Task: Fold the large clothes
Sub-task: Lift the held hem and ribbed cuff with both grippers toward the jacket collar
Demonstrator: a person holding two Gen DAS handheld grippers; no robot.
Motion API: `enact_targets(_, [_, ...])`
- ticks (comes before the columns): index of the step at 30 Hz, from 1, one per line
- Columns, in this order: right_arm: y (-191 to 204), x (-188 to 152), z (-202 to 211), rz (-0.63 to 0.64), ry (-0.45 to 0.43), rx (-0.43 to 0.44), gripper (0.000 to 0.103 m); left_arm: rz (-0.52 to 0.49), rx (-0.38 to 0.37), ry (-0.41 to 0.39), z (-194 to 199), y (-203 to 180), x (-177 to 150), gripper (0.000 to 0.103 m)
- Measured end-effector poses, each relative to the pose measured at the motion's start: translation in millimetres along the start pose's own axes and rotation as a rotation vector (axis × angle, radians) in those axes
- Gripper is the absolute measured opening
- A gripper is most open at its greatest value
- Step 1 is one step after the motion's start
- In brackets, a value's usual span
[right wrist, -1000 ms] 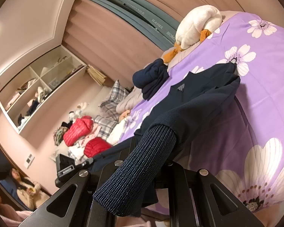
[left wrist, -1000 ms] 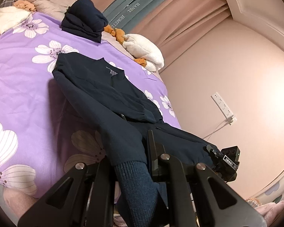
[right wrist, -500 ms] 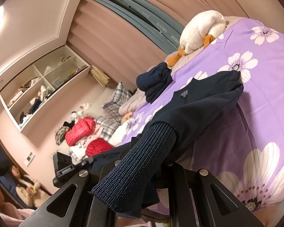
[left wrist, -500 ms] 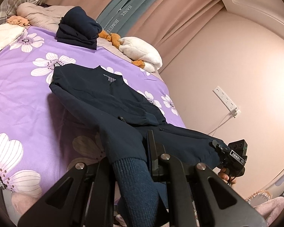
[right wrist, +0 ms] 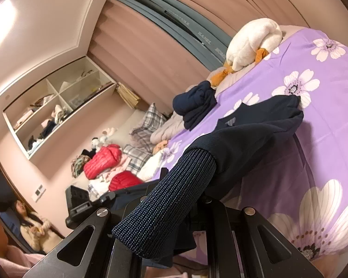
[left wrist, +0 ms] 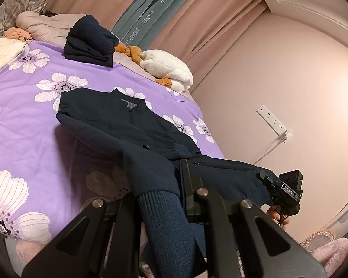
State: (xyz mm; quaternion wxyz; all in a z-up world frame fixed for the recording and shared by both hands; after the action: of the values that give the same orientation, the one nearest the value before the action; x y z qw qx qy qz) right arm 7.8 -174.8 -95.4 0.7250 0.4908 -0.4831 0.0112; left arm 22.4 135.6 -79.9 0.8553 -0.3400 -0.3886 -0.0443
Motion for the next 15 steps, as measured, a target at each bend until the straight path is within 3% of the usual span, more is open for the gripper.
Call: enact_targets(15, [13,12,0,0.065,-0.029,0.043,0.013,-0.008,-0.045,-0.049,15,-4,7,0.01])
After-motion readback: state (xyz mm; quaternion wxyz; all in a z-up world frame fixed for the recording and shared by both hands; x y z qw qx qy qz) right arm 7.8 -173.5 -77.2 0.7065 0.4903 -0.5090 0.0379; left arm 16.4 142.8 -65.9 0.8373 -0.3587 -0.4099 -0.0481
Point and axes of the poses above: each gripper's, at about its wrist camera, not at the fingertips, and z roughly against the way its jaws point, y to its left, x to its top, the point moved 9 cm from there along -z, roughly the way its jaws point, and after that the axes turned 9 degrees about x, right-handed, at the moved point
